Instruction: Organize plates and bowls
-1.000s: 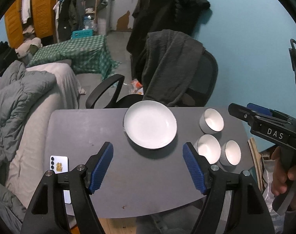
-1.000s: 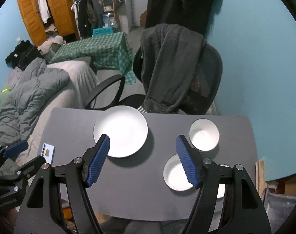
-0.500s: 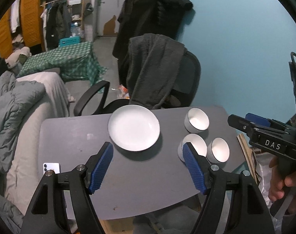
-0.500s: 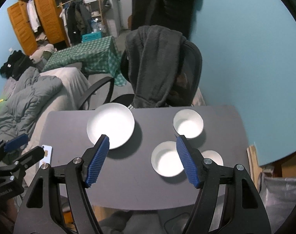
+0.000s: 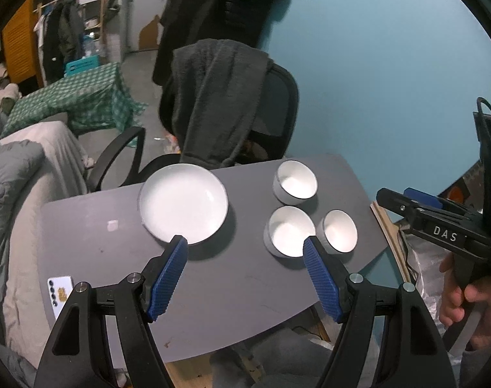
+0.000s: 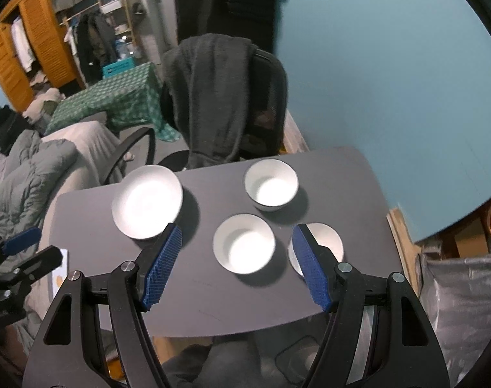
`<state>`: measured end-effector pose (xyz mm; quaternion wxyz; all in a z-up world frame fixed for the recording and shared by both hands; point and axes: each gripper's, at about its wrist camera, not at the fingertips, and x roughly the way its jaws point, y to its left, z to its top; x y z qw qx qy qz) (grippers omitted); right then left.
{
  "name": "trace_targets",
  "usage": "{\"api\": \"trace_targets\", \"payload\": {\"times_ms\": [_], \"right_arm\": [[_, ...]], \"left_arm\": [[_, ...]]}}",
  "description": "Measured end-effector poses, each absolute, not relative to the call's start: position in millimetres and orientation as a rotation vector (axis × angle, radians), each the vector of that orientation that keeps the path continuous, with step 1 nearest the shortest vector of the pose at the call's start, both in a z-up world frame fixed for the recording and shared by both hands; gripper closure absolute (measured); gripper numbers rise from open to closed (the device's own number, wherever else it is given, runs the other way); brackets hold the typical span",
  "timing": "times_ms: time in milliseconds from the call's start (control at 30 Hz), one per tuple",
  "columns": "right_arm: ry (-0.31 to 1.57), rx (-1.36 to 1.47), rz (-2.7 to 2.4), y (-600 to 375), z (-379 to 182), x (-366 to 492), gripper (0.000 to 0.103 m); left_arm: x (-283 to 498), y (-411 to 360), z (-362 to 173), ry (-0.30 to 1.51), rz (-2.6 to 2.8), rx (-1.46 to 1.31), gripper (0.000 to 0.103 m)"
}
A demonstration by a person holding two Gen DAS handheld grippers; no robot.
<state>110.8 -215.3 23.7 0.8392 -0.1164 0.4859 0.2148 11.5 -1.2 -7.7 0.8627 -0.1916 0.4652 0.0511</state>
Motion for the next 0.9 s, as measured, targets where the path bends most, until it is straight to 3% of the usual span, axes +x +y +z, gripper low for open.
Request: {"api": "trace_targets", "payload": {"times_ms": [500,900], "right_arm": [[1.09,-0.214,0.365,-262,6,140,0.032],[1.166,-0.196,0.443,-276,-53,184,0.032]], "left_arm": [[73,-38,-30,1.05,0.008,-0.345,0.028],[117,-52,-92,1.182,-0.003,-0.299,0.028]]}}
